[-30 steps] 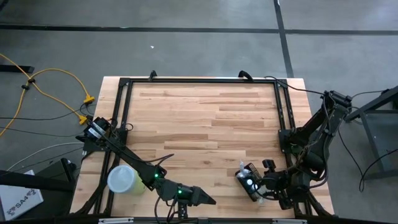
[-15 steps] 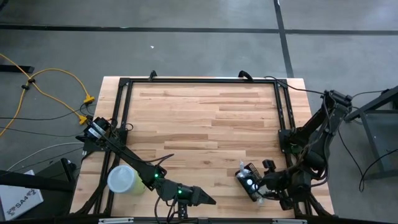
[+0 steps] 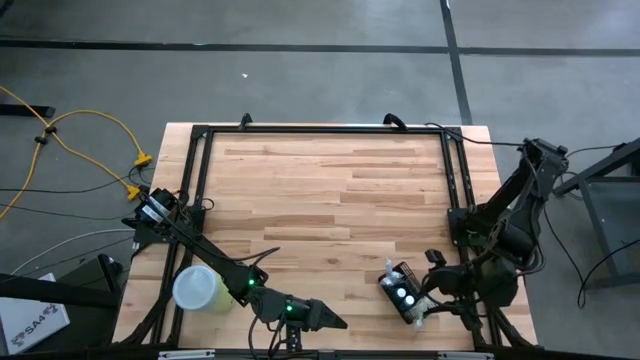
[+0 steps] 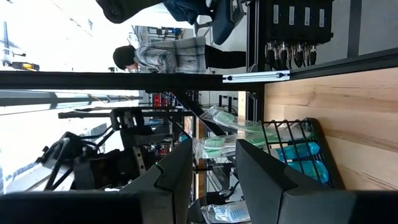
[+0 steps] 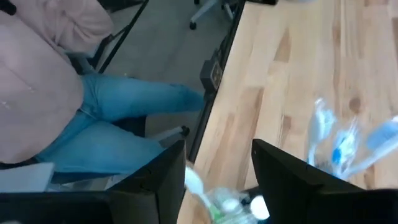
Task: Pick & Place toothbrushing station
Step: Return to Home Position
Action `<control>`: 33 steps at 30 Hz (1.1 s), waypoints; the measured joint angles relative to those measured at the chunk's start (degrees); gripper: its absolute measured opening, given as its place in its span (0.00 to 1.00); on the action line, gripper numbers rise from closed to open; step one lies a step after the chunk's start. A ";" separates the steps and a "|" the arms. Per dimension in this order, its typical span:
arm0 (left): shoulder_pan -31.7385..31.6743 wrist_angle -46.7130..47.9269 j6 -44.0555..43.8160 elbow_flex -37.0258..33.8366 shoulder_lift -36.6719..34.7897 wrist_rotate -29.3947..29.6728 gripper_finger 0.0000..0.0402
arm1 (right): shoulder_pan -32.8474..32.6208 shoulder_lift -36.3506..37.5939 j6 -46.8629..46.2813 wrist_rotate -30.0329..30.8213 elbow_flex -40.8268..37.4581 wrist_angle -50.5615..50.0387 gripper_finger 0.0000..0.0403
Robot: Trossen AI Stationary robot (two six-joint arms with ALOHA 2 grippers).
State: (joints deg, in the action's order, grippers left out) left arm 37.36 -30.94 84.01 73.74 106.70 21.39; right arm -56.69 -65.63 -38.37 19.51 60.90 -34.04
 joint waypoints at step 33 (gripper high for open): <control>4.59 0.07 -20.27 -0.60 0.01 16.74 0.29 | 12.96 0.55 -8.82 -12.23 0.00 -6.58 0.05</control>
State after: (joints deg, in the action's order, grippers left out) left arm 41.96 -30.87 63.74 73.15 106.72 38.12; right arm -43.73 -65.08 -47.19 7.27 60.90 -40.62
